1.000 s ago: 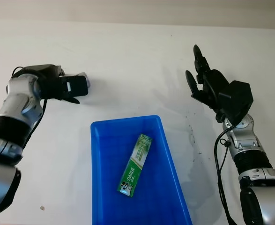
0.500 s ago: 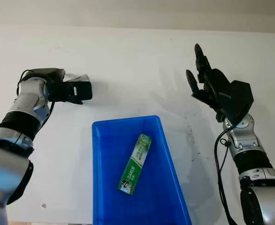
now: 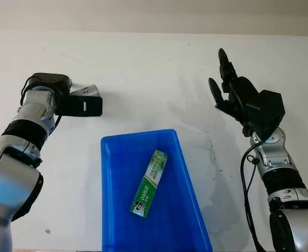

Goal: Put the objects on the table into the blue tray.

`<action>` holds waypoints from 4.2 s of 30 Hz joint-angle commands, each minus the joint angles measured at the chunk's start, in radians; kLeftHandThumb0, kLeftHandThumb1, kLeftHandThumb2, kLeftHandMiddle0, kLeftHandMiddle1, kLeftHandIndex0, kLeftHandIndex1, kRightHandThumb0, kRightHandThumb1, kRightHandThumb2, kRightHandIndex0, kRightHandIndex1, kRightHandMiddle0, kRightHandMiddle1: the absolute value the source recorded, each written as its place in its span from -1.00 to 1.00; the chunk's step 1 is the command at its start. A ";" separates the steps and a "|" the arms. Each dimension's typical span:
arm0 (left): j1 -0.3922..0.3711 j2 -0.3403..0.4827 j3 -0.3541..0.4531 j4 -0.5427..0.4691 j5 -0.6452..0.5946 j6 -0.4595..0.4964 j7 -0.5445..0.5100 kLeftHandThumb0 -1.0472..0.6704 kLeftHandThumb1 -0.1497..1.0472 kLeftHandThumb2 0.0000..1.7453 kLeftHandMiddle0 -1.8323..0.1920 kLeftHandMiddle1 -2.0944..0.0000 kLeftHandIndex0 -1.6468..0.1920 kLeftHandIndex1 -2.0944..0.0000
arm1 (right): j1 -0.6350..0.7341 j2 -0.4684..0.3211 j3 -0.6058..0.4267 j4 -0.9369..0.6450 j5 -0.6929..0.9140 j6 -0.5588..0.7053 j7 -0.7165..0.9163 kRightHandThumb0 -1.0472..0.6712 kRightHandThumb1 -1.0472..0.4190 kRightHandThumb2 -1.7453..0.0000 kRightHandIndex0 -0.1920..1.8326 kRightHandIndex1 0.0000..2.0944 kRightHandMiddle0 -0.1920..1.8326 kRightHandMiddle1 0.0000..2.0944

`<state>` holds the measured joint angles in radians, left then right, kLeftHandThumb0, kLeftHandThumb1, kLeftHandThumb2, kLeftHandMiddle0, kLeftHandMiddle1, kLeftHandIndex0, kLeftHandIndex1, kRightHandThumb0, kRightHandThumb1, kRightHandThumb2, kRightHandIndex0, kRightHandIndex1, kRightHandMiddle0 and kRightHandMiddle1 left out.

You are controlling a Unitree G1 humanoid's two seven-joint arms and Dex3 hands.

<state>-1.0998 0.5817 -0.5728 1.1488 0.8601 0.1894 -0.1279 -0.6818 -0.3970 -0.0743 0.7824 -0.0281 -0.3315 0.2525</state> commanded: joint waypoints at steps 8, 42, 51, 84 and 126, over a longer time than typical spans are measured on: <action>0.035 0.003 -0.016 0.046 -0.013 -0.068 0.048 -0.21 1.00 -0.57 0.85 -1.00 0.76 0.11 | 0.005 -0.013 -0.006 -0.006 -0.002 -0.017 -0.002 -0.50 -1.00 0.25 -1.00 -1.00 -1.00 -1.00; 0.162 0.084 0.254 -0.382 -0.235 -0.228 0.297 -0.16 1.00 -0.50 0.10 -1.00 0.52 -1.00 | 0.010 -0.011 0.002 -0.014 -0.011 -0.009 0.004 -0.50 -1.00 0.23 -1.00 -1.00 -1.00 -1.00; 0.344 0.084 0.404 -0.906 -0.318 -0.161 0.150 -0.19 1.00 -0.47 -0.12 -1.00 0.31 -1.00 | 0.010 -0.010 0.007 -0.019 -0.023 -0.015 -0.002 -0.49 -1.00 0.21 -1.00 -1.00 -1.00 -1.00; 0.693 0.433 0.483 -1.880 -0.944 0.261 -0.911 -0.49 1.00 -0.72 0.63 -0.69 0.80 -0.48 | 0.015 0.009 0.025 -0.055 -0.043 0.000 -0.028 -0.49 -1.00 0.22 -1.00 -1.00 -1.00 -1.00; 0.457 -0.218 0.791 -0.648 -0.950 -0.311 -0.034 -0.65 1.00 -0.29 0.98 0.96 0.97 0.97 | 0.031 0.054 -0.031 -0.300 0.118 0.248 0.038 -0.53 -1.00 0.06 -1.00 -1.00 -1.00 -1.00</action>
<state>-0.6211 0.3541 0.2266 0.4788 -0.1001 -0.1048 -0.1674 -0.6429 -0.3414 -0.0939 0.5132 0.0804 -0.1017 0.2951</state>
